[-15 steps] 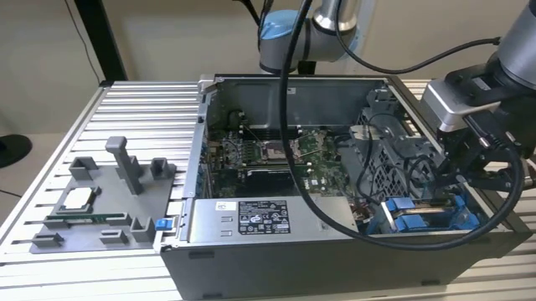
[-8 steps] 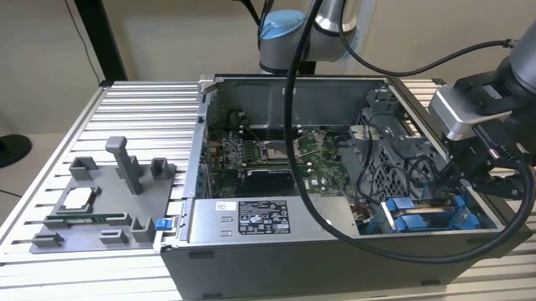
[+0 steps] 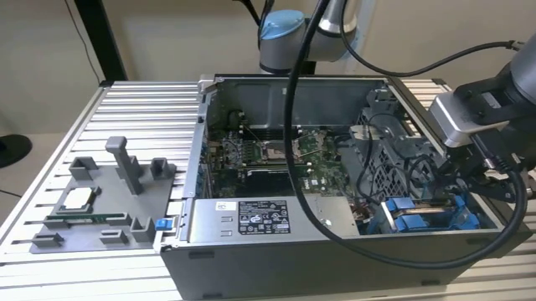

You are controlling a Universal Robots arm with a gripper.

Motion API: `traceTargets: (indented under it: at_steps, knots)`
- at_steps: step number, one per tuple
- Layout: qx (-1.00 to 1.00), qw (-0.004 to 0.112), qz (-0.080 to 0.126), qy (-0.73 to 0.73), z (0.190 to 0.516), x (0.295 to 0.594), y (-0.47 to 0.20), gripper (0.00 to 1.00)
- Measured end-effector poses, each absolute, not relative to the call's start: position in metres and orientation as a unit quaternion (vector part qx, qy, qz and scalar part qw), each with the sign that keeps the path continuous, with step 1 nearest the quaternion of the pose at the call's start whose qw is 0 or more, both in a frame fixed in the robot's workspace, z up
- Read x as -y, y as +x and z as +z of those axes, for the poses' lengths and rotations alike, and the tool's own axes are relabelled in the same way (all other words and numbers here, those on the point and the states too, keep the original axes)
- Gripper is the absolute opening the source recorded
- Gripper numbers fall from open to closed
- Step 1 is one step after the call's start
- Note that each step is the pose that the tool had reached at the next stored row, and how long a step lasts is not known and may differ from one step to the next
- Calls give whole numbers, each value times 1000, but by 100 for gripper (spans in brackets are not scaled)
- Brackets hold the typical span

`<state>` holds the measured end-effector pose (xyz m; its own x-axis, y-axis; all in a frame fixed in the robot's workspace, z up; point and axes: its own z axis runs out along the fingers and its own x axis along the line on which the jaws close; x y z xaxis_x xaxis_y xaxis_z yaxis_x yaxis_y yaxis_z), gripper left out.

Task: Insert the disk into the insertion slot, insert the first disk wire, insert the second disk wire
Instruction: 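Insert the second disk wire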

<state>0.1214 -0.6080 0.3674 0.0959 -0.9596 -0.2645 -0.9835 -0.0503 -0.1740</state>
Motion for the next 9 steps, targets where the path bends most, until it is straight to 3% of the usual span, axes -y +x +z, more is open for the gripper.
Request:
traceTargets:
  at_steps: [1,7,9]
  knots:
    - [-671,157,39,-723,366,608,121,100]
    - [-669,191,71,-715,361,608,121,100]
    - [-669,192,72,-715,361,608,121,100]
